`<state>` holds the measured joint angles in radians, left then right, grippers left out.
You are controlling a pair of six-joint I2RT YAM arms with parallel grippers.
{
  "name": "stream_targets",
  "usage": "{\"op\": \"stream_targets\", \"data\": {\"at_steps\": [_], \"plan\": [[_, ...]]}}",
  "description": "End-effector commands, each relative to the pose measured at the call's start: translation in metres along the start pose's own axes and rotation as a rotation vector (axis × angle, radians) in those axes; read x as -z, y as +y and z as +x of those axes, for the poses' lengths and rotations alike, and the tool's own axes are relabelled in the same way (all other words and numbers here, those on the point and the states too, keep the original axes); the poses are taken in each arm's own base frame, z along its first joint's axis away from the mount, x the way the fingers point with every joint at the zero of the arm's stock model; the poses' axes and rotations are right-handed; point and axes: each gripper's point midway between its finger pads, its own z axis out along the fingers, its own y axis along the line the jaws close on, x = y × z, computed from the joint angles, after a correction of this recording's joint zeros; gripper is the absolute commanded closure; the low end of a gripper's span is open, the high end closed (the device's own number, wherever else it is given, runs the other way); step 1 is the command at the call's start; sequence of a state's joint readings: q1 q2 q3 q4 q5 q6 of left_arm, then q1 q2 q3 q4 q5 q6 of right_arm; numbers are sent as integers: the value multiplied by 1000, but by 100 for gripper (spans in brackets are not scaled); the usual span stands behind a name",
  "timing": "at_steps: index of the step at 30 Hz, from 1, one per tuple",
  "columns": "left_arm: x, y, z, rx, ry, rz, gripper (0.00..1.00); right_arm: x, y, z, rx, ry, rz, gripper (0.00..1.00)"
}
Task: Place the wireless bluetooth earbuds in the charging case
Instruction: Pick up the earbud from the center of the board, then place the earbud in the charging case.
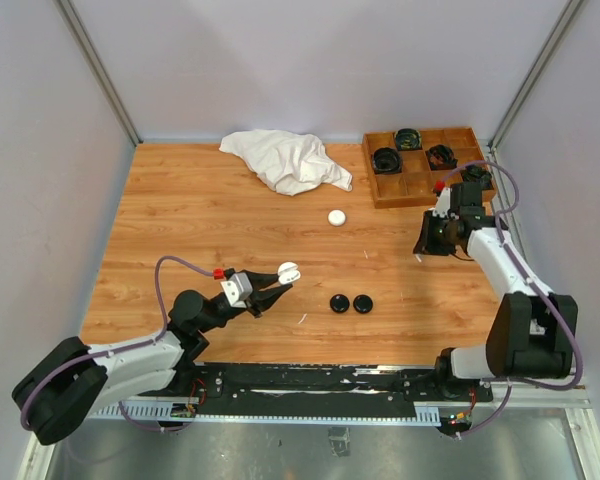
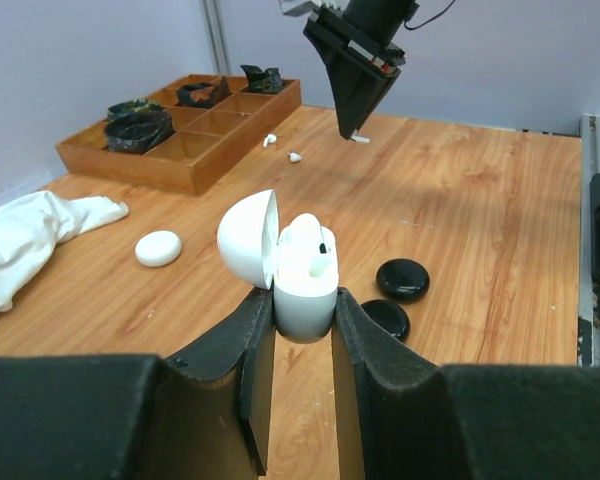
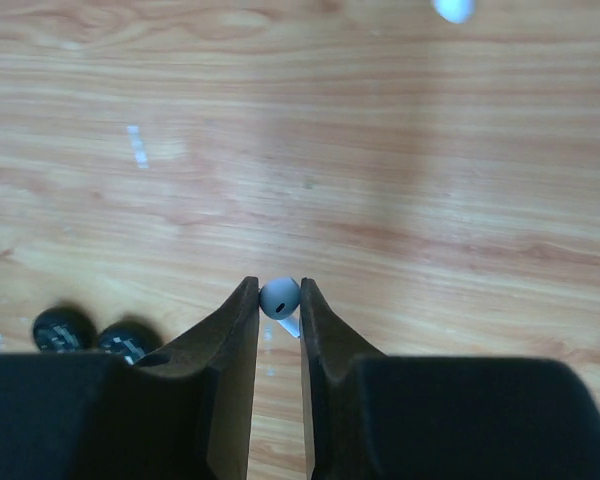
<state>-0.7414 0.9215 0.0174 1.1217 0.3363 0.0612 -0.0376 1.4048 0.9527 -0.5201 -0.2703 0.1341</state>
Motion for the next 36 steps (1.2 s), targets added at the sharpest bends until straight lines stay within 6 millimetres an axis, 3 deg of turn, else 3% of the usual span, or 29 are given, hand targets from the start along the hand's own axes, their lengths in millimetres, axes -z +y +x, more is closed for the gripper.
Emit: {"op": "stream_targets", "data": {"at_steps": [1,13,27,33,36], "plan": [[-4,5,-21,1,-96,-19,100,18,46,-12,54,-112,-126,81],[-15,7,-27,-14,-109,-10,100,80,158,-12,208,-348,-424,82],[-26,4,-52,-57,-178,35,100,170,263,4,370,-544,-830,80],[-31,2,-65,-52,-208,59,100,197,300,20,450,-578,-966,79],[-31,0,-68,-44,-217,68,100,201,311,26,475,-582,-999,78]]}}
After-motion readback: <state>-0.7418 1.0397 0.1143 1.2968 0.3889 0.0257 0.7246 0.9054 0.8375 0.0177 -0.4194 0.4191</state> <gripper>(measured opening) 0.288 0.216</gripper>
